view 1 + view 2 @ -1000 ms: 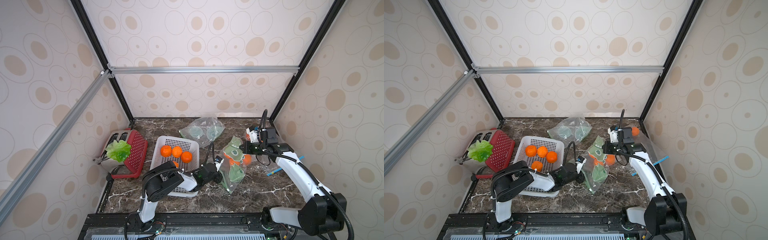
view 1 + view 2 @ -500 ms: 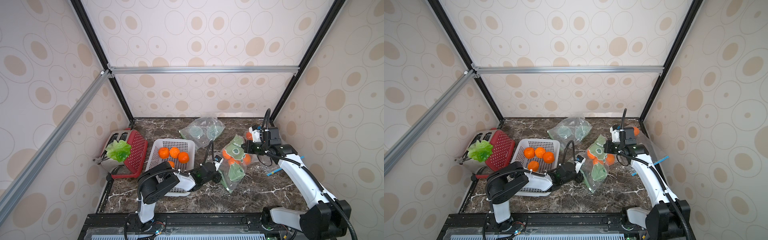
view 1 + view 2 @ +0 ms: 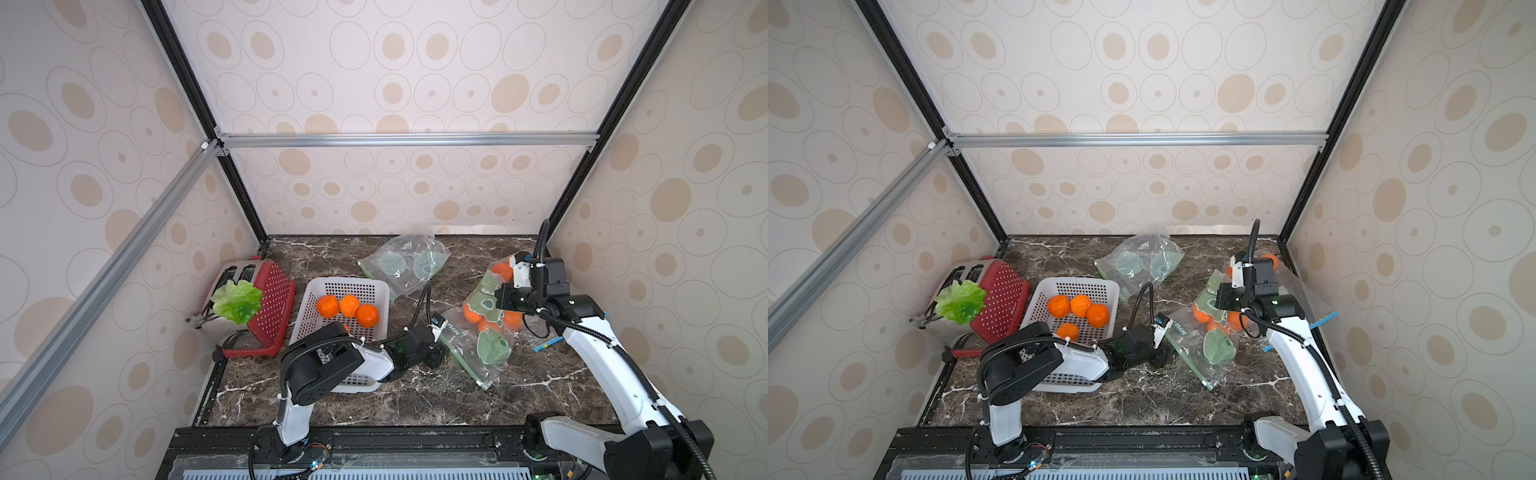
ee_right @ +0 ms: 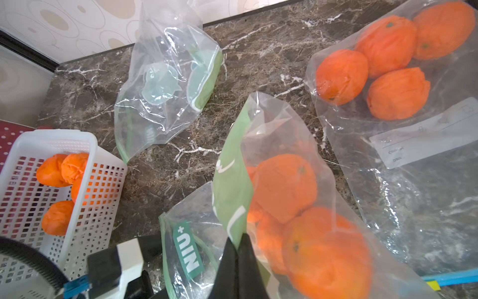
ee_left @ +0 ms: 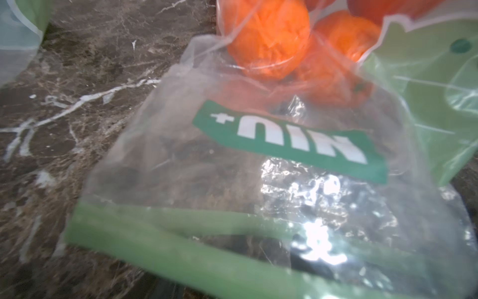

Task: Open the zip-top bag and take out the orange
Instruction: Adjust the zipper food storage bag at the center of the board.

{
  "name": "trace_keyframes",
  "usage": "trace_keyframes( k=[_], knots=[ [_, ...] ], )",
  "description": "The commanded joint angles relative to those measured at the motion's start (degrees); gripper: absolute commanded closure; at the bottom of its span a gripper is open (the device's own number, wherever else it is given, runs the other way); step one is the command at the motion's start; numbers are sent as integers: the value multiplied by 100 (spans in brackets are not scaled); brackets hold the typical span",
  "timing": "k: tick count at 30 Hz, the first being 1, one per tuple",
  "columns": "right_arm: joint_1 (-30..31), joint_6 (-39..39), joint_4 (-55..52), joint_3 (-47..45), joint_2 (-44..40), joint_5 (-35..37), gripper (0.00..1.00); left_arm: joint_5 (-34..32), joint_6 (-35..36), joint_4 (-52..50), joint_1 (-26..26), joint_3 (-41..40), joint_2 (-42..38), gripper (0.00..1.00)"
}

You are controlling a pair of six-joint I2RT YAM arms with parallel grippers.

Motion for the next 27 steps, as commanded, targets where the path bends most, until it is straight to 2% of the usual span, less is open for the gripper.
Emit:
trace_keyframes(
  k=[1, 7, 9, 13, 15, 17, 20, 22, 23, 25, 27],
  knots=[
    [24, 9, 134, -59, 43, -17, 100, 34, -132, 66, 34, 200, 210, 37],
    [26, 227, 434, -459, 209, -63, 100, 152, -122, 238, 34, 197, 211, 37],
    [20, 249, 515, -564, 217, 146, 100, 178, -98, 347, 24, 122, 139, 37],
    [29, 168, -74, -253, 416, 793, 100, 173, -73, 711, 26, -119, -42, 38],
    [34, 189, -86, -220, 372, 823, 100, 101, -112, 753, 26, -174, -112, 38],
    [25, 368, 54, -231, 245, 533, 100, 129, -146, 787, 20, -168, -129, 38],
    [4, 750, 583, -303, 48, -561, 100, 205, -194, 820, 25, -110, -103, 38],
    [3, 997, 679, -254, 23, -825, 100, 188, -205, 858, 23, -117, -103, 38],
    [8, 981, 633, -222, 29, -730, 100, 181, -205, 857, 25, -126, -109, 38],
    [12, 839, 272, -106, 91, 254, 100, 175, -181, 871, 26, -177, -144, 38],
    [-23, 860, 175, -178, 125, 934, 100, 153, -188, 915, 26, -232, -172, 38]
  ],
)
